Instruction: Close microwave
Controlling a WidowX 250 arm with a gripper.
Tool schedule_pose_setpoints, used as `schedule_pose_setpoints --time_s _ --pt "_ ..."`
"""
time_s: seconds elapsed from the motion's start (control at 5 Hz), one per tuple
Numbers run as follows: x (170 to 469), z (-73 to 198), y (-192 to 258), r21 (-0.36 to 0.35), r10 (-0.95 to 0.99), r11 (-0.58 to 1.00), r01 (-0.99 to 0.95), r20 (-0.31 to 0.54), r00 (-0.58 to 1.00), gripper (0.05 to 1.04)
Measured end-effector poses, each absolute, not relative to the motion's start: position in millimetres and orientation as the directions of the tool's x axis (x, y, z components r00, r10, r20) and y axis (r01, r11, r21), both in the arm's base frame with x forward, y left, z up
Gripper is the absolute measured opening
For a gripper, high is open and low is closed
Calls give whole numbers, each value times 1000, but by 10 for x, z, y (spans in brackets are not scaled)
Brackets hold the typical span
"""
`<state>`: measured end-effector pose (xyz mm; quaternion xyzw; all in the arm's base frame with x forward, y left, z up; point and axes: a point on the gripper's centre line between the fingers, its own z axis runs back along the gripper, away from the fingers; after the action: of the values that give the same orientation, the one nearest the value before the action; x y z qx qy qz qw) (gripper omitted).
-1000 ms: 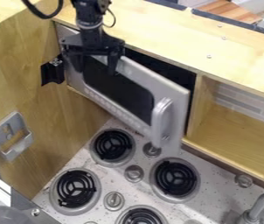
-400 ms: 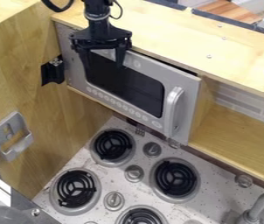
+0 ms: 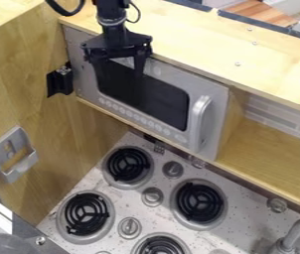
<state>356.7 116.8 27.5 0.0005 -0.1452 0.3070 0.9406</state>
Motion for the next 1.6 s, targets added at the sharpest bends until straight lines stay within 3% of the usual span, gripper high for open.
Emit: schedule_pose_setpoints --time_s 0.2,0.4,0.8,1.0,1.2,1.6 --pt "3557 318 1041 -176 543 838 -516 344 766 998" --pt "3495 429 1071 -197 541 839 -507 402 739 998" --pt "3180 688 1224 -102 479 864 -494 473 739 998" --pt "2972 943 1317 -75 455 867 -493 522 721 998" --pt "2771 1221 1352 -80 420 887 -456 551 721 998" --pt "2751 1273 1366 -82 419 886 -456 562 714 998"
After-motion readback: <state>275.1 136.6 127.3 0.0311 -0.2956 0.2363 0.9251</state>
